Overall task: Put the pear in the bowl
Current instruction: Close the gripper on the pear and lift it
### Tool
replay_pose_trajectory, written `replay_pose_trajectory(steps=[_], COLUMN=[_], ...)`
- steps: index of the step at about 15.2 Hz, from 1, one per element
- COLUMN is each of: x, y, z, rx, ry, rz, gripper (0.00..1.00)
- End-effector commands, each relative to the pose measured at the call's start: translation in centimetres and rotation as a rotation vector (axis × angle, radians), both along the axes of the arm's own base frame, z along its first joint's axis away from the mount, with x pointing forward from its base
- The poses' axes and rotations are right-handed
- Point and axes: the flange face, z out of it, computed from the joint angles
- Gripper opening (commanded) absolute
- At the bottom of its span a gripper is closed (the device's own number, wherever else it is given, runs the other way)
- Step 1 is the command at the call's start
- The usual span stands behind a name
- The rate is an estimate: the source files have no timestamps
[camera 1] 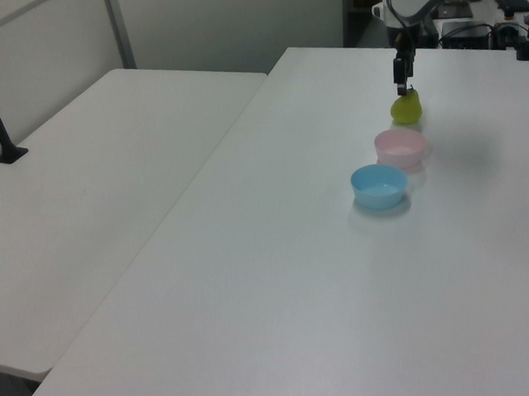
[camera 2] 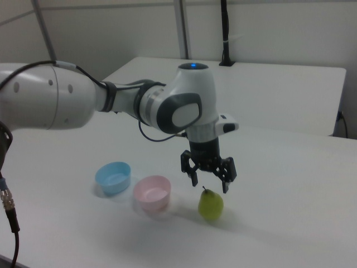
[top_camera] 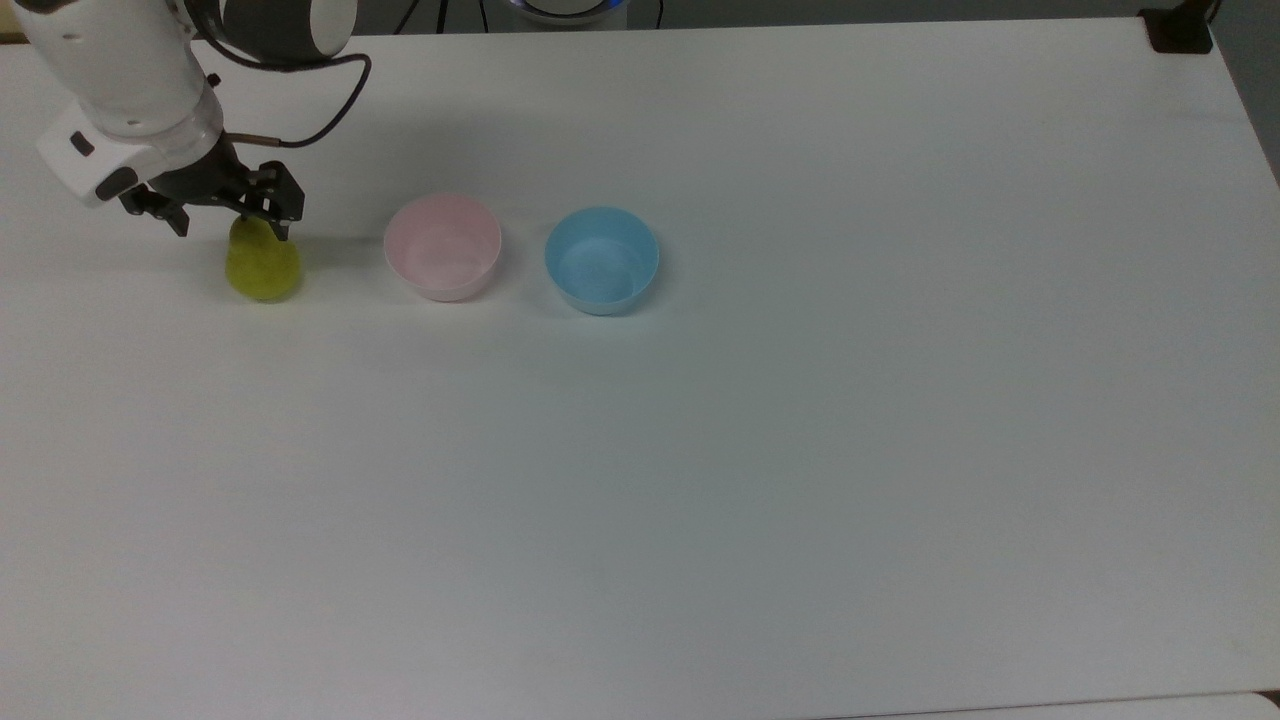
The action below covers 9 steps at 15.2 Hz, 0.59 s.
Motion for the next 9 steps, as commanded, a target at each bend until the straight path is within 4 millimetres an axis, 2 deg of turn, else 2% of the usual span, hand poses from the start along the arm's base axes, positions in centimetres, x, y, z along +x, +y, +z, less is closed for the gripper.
replay_pose_trajectory(steps=[1,2,4,6,9], x=[-0.6,-0.6,-0.5,-0.8,-0.8], y=[-0.2,-0.2,-0.3,-0.2,-0.2], z=[-1.7,-2.7,-3.6,-4.3,-4.3], rx=[-0.017,-0.017,-0.019,-0.013,-0.013], ry=[-0.019,-0.014,-0.017,0.0,0.001], rz=[0.027,0.031,0.039,0.064,0.07], gripper=[0.96,0.95,0.91,0.82,0.55])
